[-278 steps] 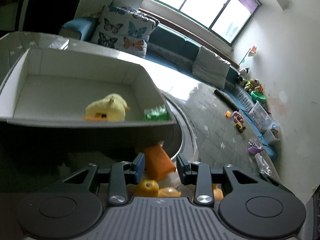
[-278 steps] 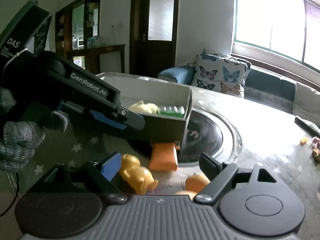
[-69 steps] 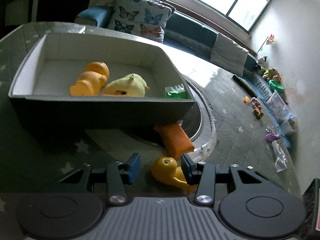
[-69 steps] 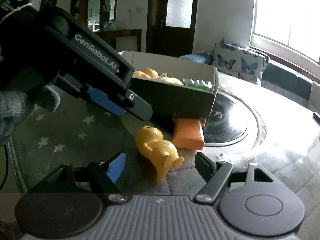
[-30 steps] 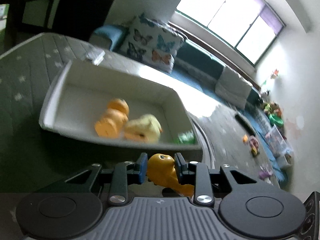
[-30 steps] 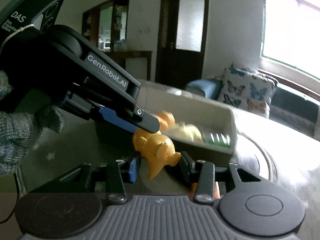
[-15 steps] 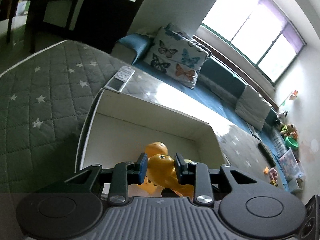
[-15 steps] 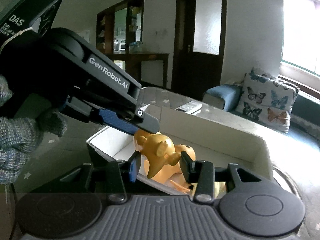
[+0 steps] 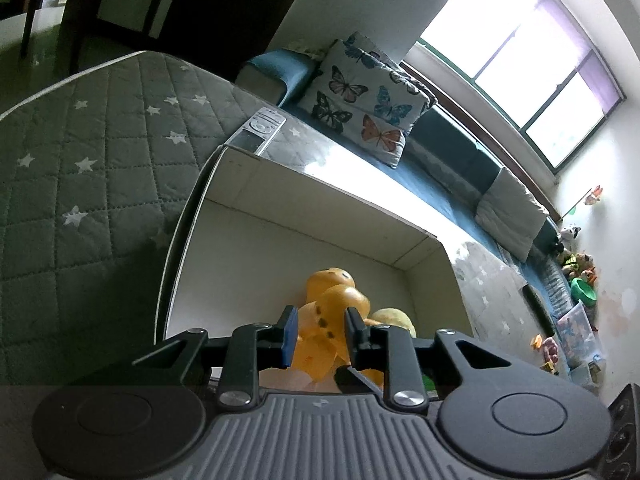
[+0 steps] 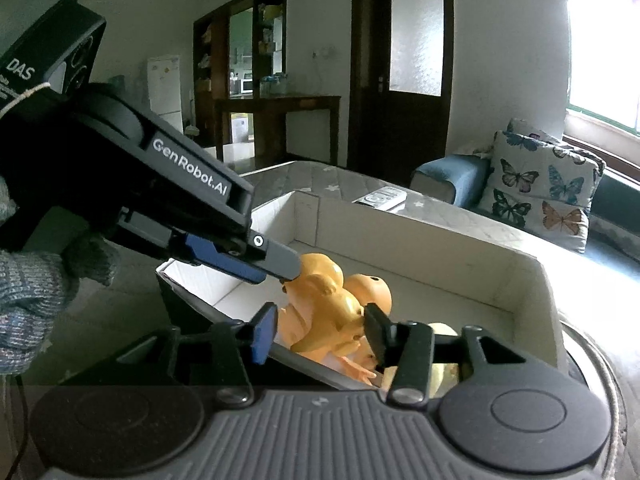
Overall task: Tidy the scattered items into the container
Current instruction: 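Lift the yellow pig toy into the box and open the right gripper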
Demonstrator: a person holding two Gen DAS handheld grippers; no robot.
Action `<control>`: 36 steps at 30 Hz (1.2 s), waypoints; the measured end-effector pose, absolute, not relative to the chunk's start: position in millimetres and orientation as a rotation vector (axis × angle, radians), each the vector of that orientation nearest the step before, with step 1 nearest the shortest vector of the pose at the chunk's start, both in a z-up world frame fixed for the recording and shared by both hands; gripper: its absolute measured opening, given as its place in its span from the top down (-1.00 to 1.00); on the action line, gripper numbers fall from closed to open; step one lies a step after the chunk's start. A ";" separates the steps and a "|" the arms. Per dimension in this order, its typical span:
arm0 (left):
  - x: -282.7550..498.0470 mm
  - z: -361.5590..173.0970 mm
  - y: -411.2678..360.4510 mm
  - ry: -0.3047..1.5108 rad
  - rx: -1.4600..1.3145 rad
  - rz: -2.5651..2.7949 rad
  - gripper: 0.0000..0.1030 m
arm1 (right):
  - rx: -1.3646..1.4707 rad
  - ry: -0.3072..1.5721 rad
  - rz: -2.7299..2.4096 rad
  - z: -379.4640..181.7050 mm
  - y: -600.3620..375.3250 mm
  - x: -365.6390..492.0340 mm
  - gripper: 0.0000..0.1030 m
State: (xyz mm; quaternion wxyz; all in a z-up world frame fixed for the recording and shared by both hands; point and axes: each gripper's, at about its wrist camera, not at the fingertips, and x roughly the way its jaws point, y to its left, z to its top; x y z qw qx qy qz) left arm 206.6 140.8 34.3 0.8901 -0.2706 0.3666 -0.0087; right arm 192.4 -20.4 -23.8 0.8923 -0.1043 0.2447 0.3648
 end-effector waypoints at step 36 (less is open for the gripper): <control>176.6 51.5 138.3 0.718 -0.554 0.002 0.48 | -0.156 0.504 0.729 -13.1 -30.5 171.2 -0.10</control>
